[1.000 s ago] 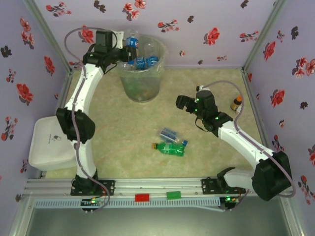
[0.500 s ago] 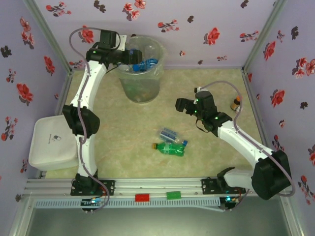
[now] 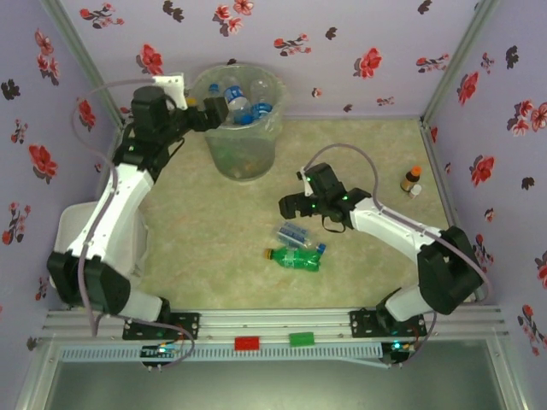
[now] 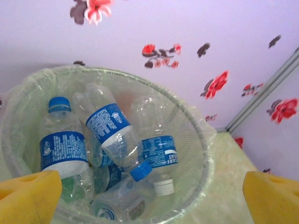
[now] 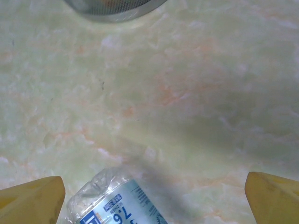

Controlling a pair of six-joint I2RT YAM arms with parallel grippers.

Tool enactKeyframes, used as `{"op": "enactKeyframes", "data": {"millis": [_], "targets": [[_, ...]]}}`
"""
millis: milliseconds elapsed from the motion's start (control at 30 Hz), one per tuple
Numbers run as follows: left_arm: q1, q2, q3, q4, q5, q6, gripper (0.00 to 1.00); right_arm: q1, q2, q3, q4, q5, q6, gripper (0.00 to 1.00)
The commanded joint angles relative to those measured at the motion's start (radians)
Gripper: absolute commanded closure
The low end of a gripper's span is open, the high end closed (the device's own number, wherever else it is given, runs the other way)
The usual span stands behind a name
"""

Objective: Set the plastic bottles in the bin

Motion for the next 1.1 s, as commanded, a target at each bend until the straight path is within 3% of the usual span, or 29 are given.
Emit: {"op": "enactKeyframes", "data": {"millis": [0, 233, 433, 733, 1067], "targets": [[0.003, -0.065, -0.171, 0.228, -0.054, -0.105, 0.0, 0.035, 0.036, 0.06, -0.086, -0.005, -0.092, 0.0], [-0.005, -0.203, -0.613, 0.565, -0.118, -0.347, 0.0, 0.103, 0.119, 0.131, -0.196, 0.048, -0.174, 0.01], [-0.071, -0.223, -0.784, 0.61, -0.176, -0.445, 0.0, 0.149, 0.184, 0.184, -0.288, 0.098, -0.229, 0.01], [-0.151, -0.148, -0.816, 0.579, -0.175, -0.473, 0.0, 0.181, 0.261, 0.196, -0.323, 0.134, -0.258, 0.03], [-0.161, -0.108, -0.766, 0.581, -0.172, -0.456, 0.0, 0.182, 0.35, 0.221, -0.285, 0.203, -0.288, 0.16]]}}
